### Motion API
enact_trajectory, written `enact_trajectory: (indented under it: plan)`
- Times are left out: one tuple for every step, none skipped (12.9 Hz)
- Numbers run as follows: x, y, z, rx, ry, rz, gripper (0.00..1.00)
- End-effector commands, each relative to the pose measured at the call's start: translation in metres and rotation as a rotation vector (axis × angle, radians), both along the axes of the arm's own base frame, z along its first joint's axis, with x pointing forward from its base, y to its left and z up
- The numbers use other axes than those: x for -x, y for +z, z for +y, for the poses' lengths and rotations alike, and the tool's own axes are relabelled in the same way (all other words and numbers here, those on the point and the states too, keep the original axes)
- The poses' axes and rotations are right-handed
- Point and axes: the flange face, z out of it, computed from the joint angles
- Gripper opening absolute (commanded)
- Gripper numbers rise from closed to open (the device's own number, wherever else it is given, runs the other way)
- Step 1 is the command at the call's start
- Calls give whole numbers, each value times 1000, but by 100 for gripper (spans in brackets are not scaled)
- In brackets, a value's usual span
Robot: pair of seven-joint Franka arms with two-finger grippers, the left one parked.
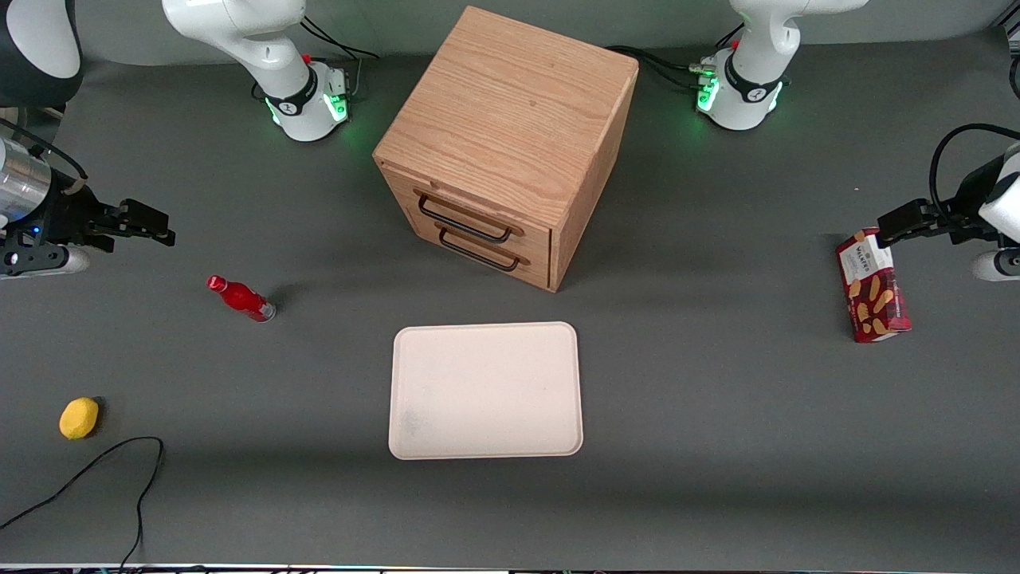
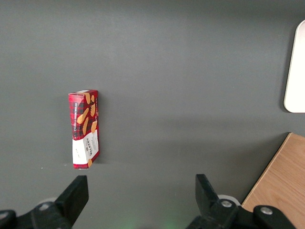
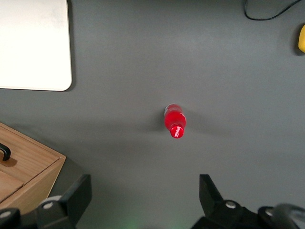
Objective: Open upper drawer
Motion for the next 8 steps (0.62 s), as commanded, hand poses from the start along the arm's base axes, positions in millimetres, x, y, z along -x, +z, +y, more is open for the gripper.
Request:
enact_trajectory:
  plan:
    - [-8,-2,5,10,28,0,100]
    - [-14,-1,9,13,34,-6,100]
    - [-23,-5,14,12,40,-5,100]
    - [-31,-8,26,13,55,-2,100]
    - [-40,-14,43,17,82,0,100]
    - [-47,-20,67,22,118,6,100]
    - [-53,-25,87,22,146,10,100]
    - [-53,-28,104,15,172,13,100]
